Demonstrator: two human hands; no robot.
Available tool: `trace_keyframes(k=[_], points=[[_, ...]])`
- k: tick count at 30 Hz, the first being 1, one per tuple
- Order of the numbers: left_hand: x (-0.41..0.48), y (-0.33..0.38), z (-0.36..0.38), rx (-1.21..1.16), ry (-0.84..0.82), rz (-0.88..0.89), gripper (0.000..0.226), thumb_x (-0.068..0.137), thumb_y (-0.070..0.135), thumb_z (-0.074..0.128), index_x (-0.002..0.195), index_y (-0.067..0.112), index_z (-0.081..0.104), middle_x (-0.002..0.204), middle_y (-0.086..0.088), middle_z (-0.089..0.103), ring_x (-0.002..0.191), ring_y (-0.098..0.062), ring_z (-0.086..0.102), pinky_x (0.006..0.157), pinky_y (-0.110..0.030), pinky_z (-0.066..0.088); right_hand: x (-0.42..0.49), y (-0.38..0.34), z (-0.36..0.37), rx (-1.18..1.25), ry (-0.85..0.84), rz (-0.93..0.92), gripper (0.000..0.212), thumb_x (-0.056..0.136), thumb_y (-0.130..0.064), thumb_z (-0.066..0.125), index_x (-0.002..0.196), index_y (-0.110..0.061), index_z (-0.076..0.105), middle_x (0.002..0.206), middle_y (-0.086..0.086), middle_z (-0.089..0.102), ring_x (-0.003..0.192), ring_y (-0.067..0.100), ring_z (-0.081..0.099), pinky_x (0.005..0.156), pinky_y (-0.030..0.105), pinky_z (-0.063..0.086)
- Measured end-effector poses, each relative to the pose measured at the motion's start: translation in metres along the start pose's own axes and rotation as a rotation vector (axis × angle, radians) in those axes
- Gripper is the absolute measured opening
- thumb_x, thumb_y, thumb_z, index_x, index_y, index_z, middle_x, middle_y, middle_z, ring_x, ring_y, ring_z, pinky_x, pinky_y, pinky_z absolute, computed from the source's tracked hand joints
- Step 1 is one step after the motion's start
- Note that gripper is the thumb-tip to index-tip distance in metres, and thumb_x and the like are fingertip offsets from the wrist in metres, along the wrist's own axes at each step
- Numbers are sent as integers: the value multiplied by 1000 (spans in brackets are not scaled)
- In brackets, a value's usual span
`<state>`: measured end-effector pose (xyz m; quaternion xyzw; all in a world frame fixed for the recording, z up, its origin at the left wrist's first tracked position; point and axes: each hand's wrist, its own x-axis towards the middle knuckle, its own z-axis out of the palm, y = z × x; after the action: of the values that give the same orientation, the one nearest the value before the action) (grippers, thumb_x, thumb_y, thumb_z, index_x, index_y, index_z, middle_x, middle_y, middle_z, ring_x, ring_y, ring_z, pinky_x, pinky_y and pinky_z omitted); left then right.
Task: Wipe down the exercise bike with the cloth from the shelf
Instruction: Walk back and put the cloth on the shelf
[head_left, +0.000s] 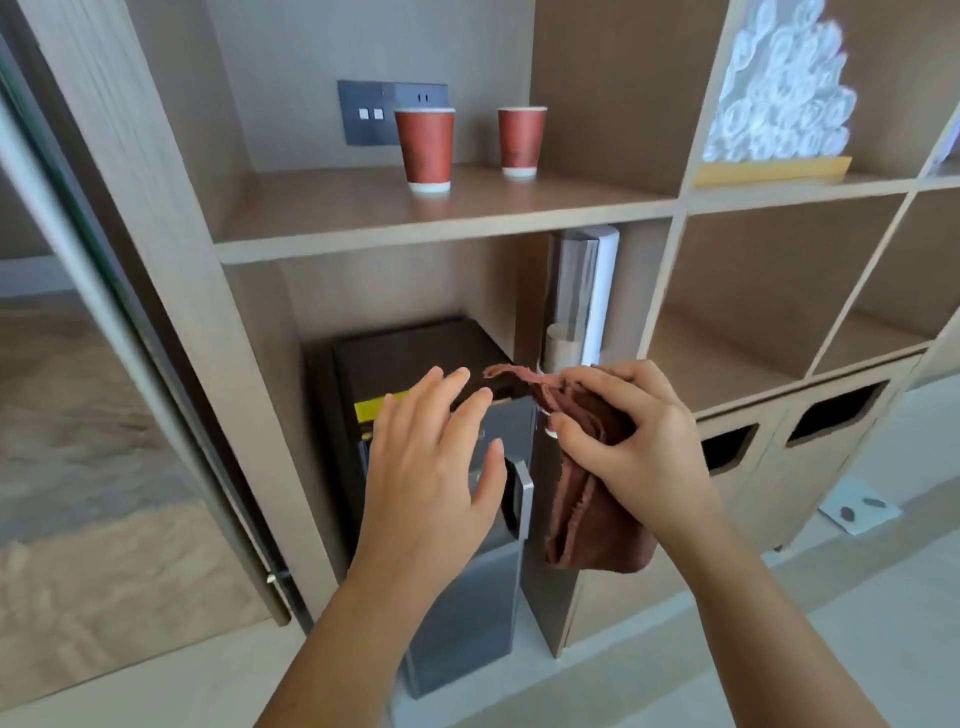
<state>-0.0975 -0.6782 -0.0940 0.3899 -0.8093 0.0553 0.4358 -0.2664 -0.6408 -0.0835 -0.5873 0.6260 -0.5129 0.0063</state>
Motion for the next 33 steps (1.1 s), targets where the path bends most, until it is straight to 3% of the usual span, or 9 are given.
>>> trace_keyframes(k=[9, 18, 24, 33], points=[[88, -59, 18, 41, 100, 62, 33, 81, 17, 59, 112, 6, 61, 121, -15, 59, 120, -34, 50, 101, -51, 28, 103, -12, 44, 30, 22, -142, 37, 74, -32, 68, 110, -27, 66, 104, -6, 54, 96, -1, 51, 84, 4, 40], [158, -59, 41, 60, 137, 98, 41, 80, 13, 65, 119, 5, 57, 124, -16, 56, 121, -35, 47, 102, -54, 27, 181, -4, 34, 40, 123, -244, 36, 73, -18, 74, 107, -24, 67, 96, -6, 52, 88, -14, 49, 79, -2, 33], [205, -54, 48, 127, 154, 108, 42, 84, 19, 61, 124, 7, 55, 128, -16, 55, 123, -35, 46, 102, -52, 20, 233, -3, 21, -22, 166, -321, 38, 73, -23, 72, 110, -21, 67, 100, -3, 53, 88, -1, 50, 79, -1, 36], [243, -56, 65, 206, 113, 41, 43, 84, 24, 61, 124, 9, 55, 129, -16, 55, 123, -35, 46, 103, -53, 26, 304, -5, 18, -163, 137, -348, 39, 74, -29, 70, 113, -23, 66, 101, -2, 51, 91, 11, 53, 80, 24, 44]])
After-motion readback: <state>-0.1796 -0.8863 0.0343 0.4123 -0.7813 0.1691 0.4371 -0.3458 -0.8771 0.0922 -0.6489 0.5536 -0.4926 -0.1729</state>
